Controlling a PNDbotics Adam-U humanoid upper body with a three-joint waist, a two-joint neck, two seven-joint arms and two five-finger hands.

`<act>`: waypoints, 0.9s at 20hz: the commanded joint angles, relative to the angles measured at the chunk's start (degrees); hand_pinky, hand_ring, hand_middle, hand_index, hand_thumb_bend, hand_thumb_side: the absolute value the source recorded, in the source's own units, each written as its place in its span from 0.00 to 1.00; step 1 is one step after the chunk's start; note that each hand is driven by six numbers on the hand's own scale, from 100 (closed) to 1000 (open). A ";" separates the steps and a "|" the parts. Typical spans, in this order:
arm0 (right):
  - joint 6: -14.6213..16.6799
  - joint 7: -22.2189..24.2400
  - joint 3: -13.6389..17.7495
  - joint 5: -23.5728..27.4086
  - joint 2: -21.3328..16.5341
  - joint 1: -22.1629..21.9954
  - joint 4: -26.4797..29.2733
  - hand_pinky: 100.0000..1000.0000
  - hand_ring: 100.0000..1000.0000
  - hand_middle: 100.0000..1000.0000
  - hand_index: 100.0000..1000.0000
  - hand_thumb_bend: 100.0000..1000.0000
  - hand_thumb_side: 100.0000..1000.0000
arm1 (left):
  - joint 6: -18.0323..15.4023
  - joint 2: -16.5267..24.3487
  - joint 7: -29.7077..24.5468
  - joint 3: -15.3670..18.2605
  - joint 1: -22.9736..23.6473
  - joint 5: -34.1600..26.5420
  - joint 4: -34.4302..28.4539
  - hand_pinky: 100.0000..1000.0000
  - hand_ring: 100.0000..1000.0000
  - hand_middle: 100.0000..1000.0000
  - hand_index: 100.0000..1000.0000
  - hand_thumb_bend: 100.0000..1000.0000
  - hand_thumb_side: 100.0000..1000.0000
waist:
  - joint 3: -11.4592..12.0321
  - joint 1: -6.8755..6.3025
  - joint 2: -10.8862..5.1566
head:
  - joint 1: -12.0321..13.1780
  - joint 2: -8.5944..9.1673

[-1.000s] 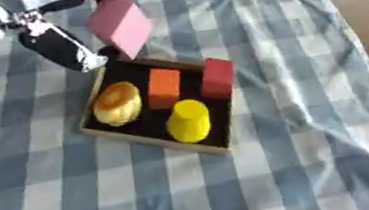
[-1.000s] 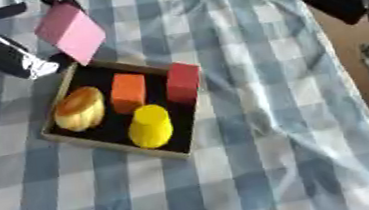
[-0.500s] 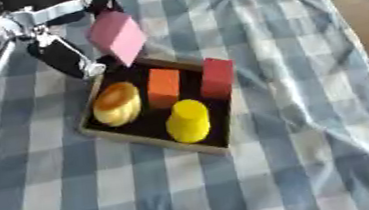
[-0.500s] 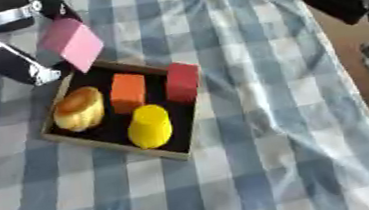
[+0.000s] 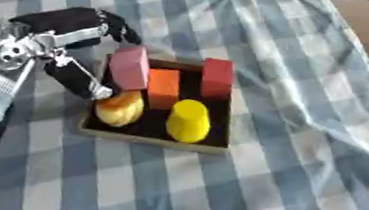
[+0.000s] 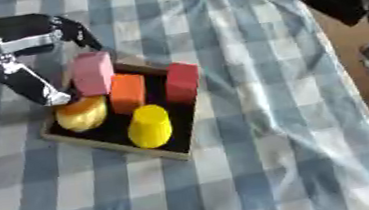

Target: Pick up objects on the table and place them in the box.

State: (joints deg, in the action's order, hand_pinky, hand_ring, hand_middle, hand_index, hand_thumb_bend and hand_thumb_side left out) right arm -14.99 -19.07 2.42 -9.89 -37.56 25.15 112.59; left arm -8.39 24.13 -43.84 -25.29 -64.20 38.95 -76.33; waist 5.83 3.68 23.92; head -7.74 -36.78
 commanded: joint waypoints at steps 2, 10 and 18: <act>0.19 -0.07 0.45 0.43 -1.02 0.34 0.81 0.78 0.73 0.49 0.67 0.15 0.28 | -1.04 0.26 -0.59 0.50 -0.67 2.19 0.29 0.93 0.89 0.87 0.94 0.52 0.19 | -0.07 -0.79 -1.85 | -0.21 0.15; 0.25 0.08 0.35 0.50 -1.08 0.07 0.56 0.78 0.73 0.49 0.67 0.15 0.28 | -1.23 1.32 0.73 1.84 -0.83 1.28 -4.04 0.93 0.89 0.88 0.96 0.53 0.21 | 0.29 -0.72 -2.12 | -0.34 -0.20; 0.26 0.00 0.41 0.42 -1.42 -0.40 0.45 0.78 0.73 0.49 0.67 0.15 0.28 | 1.90 4.28 2.90 5.97 -1.00 -3.10 -12.69 0.91 0.87 0.84 0.93 0.35 0.11 | 0.97 -0.82 -2.84 | -0.86 -0.70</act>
State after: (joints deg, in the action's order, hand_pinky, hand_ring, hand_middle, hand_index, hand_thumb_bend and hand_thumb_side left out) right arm -14.89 -18.97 2.42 -9.79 -37.56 24.44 112.56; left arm -7.15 26.75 -41.50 -20.84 -64.03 36.79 -86.76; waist 6.82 3.68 23.67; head -8.31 -37.35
